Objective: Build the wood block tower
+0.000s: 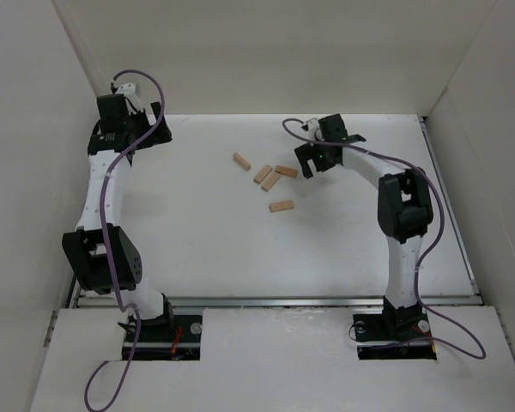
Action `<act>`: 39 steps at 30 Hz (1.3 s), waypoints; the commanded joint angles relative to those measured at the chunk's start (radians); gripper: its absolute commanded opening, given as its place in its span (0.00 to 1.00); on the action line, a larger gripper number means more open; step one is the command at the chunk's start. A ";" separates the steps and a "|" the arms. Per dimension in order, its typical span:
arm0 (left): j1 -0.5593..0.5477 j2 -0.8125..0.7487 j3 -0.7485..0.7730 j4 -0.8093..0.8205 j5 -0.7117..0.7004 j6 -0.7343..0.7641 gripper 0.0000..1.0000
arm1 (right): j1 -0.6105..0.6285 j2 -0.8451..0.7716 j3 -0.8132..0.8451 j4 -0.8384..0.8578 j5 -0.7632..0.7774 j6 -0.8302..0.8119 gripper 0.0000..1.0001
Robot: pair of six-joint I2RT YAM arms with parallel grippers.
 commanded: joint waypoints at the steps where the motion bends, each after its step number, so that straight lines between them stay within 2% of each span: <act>1: 0.003 -0.002 0.044 0.002 0.065 -0.028 1.00 | 0.103 -0.128 -0.089 0.080 -0.079 -0.170 1.00; 6: 0.003 -0.024 0.035 0.012 0.136 0.064 1.00 | 0.161 -0.173 -0.161 0.061 -0.278 -0.368 1.00; 12: 0.003 -0.055 -0.030 0.021 0.107 0.148 1.00 | 0.231 -0.115 -0.173 -0.017 -0.216 -0.523 1.00; 16: -0.006 -0.055 -0.048 0.012 0.076 0.169 1.00 | 0.269 -0.062 -0.132 -0.060 -0.159 -0.543 1.00; 21: -0.006 -0.064 -0.057 0.012 0.064 0.169 1.00 | 0.287 -0.050 -0.153 -0.081 -0.170 -0.563 1.00; 33: -0.006 -0.064 -0.068 0.012 0.064 0.169 1.00 | 0.329 -0.176 -0.201 -0.075 -0.212 -0.581 0.99; 39: -0.006 -0.064 -0.068 0.012 0.064 0.169 1.00 | 0.338 -0.153 -0.201 -0.118 -0.243 -0.591 0.98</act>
